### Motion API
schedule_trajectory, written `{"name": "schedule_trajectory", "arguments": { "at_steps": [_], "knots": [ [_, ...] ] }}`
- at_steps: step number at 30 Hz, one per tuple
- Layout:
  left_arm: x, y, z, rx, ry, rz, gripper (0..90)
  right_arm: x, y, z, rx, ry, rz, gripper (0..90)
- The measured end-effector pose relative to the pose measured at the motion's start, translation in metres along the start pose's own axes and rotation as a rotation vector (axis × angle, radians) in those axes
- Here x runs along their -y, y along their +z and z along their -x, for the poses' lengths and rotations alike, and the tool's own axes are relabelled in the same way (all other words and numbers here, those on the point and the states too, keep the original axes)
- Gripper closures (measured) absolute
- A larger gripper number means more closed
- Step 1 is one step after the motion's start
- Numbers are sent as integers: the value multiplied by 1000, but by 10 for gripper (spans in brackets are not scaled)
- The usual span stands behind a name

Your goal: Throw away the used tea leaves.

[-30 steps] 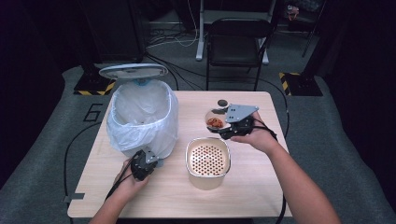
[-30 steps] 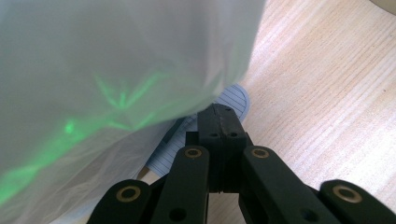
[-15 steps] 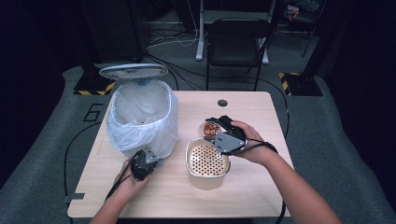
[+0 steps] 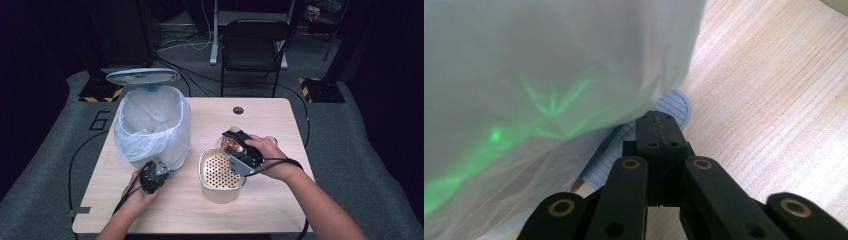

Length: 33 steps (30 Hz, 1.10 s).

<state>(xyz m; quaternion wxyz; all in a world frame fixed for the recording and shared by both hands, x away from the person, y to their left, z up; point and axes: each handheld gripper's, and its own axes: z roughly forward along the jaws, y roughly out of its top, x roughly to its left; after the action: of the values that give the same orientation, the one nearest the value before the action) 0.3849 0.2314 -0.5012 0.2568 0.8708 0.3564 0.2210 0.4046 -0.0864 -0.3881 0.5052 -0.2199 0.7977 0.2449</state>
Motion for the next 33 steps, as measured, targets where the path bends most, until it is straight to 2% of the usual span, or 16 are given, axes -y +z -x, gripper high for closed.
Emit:
{"name": "schedule_trajectory", "arguments": {
  "at_steps": [1, 2, 3, 4, 6, 9, 10, 13, 16, 18, 22, 24, 25, 26, 30, 33],
  "knots": [
    [0, 0, 0, 0, 0, 0, 900, -3, 0, -3, 17, -49, -8, 390],
    [0, 0, 0, 0, 0, 0, 900, -3, 0, -3, 17, -49, -8, 390],
    [0, 0, 0, 0, 1, 0, 900, -6, 0, -7, 22, -106, -22, 390],
    [0, 0, 0, -2, 3, 0, 900, -6, 0, -7, 22, -106, -22, 390],
    [0, 0, 1, -2, 2, 3, 900, -10, 2, -14, 41, -199, -48, 391],
    [0, 0, 1, -2, -2, -1, 900, -13, 2, -17, 37, -236, -56, 391],
    [0, 0, 1, 0, -2, -1, 900, -15, 2, -18, 50, -299, -65, 392],
    [0, 0, 1, -4, 1, 0, 900, -18, 3, -20, 50, -360, -76, 393],
    [0, 1, 1, -5, -6, 11, 900, -19, 3, -24, 101, -440, -96, 394],
    [0, 1, 1, -1, -12, 12, 900, -19, 2, -24, 105, -466, -105, 394],
    [0, 0, 0, 0, 4, 2, 900, -20, 1, -31, 199, -631, -141, 395],
    [0, 0, 1, -2, 2, 3, 900, -17, 2, -36, 172, -638, -156, 395],
    [0, 0, 1, -1, 4, -4, 900, -18, 1, -39, 218, -700, -145, 395],
    [0, 0, 1, -1, 4, -4, 900, -17, 1, -40, 239, -725, -145, 396],
    [0, 0, 1, -1, 7, -3, 900, -16, 1, -43, 279, -731, -115, 395],
    [0, 0, 1, -2, 6, -4, 900, -17, -3, -39, 289, -808, -144, 395]
  ]
}}
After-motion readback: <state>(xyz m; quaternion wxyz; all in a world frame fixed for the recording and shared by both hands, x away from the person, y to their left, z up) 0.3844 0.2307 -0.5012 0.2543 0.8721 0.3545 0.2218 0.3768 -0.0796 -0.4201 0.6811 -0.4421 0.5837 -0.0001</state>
